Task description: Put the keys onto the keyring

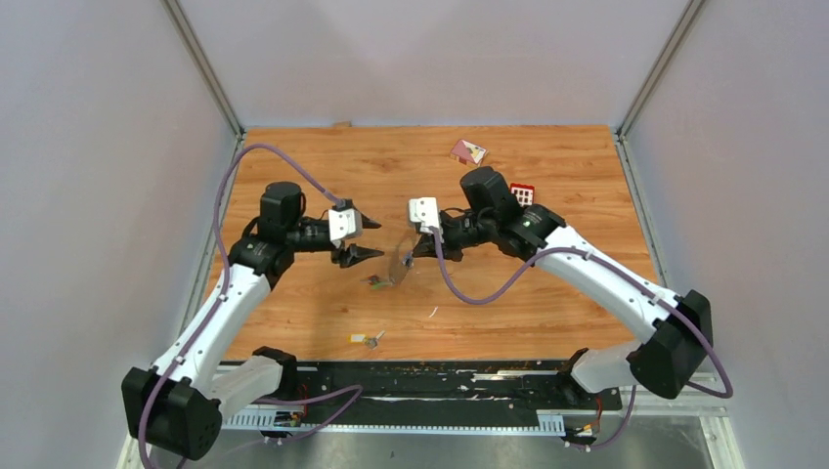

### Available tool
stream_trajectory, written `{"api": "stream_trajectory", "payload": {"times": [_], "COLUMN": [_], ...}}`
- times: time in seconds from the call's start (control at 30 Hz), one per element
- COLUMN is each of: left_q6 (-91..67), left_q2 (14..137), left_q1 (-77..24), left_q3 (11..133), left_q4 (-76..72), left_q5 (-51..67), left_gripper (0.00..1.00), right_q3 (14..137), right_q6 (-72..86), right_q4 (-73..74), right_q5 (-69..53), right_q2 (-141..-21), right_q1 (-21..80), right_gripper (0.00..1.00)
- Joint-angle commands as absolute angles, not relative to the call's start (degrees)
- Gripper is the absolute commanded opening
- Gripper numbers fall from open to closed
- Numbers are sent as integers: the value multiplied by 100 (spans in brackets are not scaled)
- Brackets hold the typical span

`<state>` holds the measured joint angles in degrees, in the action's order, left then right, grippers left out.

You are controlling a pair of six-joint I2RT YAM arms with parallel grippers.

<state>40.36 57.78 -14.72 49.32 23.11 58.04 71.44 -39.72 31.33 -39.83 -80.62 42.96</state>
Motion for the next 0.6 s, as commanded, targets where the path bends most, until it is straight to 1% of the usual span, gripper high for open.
{"api": "stream_trajectory", "payload": {"times": [0.0, 0.2, 0.43, 0.57], "left_q6": [2429, 2703, 2909, 2869], "left_q2": [6005, 6296, 6331, 6366], "left_q1": [-2086, -2706, -3052, -3154], "left_q3": [5265, 5567, 5368, 5325], "left_q4": [613, 832, 968, 913], "left_q5": [5853, 5737, 5706, 5560], "left_gripper": [62, 46, 44, 40], "right_q3": [7306, 7076, 6813, 6735], "right_q6": [-3983, -4036, -3965, -3905], "right_q4": [3123, 2882, 2661, 2551], "right_q5": [-4214, -4230, -4319, -4272], "right_q2": [-7709, -7421, -7348, -7321], "right_q1": [4296, 4255, 4229, 4207], "right_gripper": [0, 0, 0, 0]}}
